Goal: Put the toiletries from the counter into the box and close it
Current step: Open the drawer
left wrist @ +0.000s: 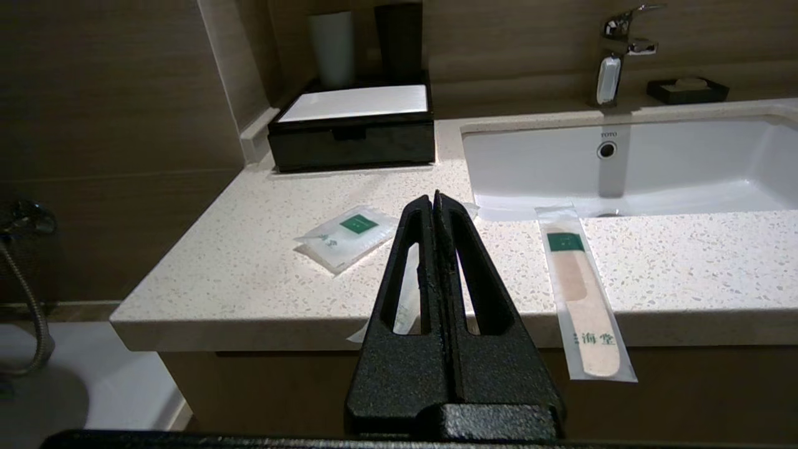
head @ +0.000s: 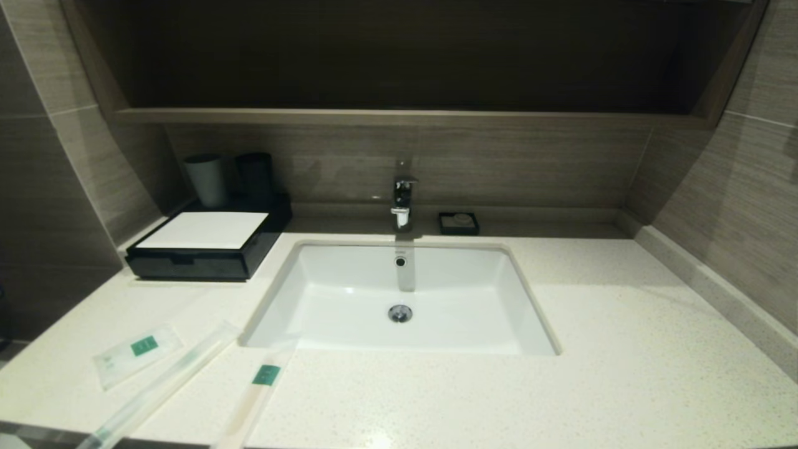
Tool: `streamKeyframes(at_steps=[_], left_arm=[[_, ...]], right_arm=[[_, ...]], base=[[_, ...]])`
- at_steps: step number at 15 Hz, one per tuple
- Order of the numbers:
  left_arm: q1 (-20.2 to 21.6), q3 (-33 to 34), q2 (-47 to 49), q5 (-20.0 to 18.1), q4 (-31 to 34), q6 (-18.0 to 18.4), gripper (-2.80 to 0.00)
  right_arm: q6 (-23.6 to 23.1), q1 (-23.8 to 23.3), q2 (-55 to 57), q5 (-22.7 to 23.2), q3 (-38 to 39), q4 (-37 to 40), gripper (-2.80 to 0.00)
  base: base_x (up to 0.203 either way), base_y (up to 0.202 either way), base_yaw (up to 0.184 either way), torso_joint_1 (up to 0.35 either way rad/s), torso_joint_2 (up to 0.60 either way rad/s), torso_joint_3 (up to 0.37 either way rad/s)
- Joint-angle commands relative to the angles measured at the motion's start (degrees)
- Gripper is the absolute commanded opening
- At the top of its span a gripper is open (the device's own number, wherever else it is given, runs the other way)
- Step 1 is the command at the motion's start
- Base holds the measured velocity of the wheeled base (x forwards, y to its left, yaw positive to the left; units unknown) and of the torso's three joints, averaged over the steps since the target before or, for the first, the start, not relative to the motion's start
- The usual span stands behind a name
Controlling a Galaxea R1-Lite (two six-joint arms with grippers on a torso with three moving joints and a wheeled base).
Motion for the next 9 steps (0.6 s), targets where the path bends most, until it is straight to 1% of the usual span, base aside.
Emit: streamKeyframes(at_steps=[1, 2, 9], left_arm=[[0.05, -2.64, 0.07, -0.06, 1.84, 1.33, -2.8], [-0.01, -3.58, 0.07, -0.17, 2.91, 1.97, -2.8], [0.05, -11.81, 0.07, -0.62, 8.04, 2.61, -2.8]], right_arm=[[0.0, 0.0, 0.0, 0.0, 0.0, 0.0, -2.8], [0.0, 0.0, 0.0, 0.0, 0.0, 0.0, -2.8], [0.0, 0.02, 0.0, 0.0, 0.0, 0.0, -2.8]], base=[[0.0, 0.0, 0.0, 0.0, 0.0, 0.0], [0.0, 0.0, 0.0, 0.0, 0.0, 0.0], [0.0, 0.0, 0.0, 0.0, 0.0, 0.0]])
